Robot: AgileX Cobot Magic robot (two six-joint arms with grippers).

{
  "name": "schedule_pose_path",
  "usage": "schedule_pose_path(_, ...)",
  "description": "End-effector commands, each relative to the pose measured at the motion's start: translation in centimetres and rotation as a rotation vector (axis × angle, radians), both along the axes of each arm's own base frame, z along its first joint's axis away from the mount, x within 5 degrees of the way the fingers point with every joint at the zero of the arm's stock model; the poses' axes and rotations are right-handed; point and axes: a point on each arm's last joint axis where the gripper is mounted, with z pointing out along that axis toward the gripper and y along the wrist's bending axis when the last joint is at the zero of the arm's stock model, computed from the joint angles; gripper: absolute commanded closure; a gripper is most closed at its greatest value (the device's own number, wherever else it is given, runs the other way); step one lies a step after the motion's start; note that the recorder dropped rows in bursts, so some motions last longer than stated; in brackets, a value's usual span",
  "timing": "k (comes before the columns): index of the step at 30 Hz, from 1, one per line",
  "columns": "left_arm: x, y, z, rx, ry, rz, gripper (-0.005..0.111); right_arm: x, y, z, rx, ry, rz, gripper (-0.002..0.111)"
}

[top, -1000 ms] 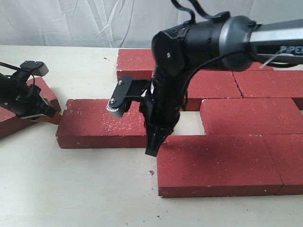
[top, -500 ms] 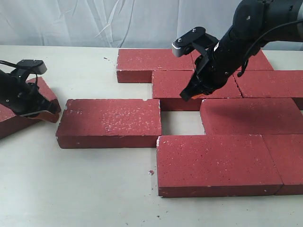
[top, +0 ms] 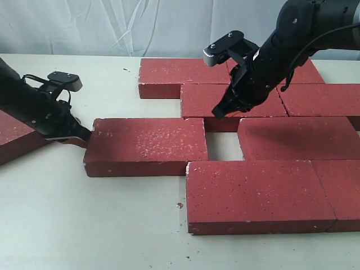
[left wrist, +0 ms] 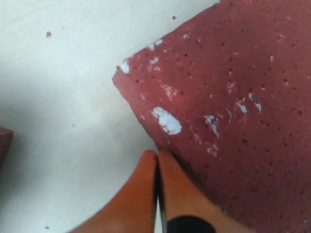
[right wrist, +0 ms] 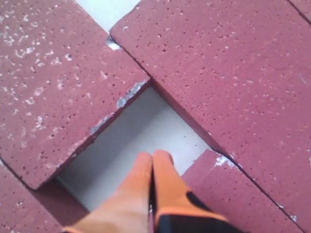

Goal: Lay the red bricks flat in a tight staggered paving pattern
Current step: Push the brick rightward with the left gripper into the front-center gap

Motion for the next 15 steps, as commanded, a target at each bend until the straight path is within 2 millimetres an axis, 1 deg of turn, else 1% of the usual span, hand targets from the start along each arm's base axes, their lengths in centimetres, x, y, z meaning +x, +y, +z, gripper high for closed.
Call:
schedule_pose_path(1,0.0,-1.5,0.3,-0.007,-0.016,-0.027,0.106,0.0,-0.2,0.3,0.008,-0.012,-0.009,0.109)
schedule_pose_path(15,-0.2,-5.0,0.6,0.003,-0.074,-0.095,0.106,0.0,-0.1,0.3,0.016,-0.009,-0.013,0.109)
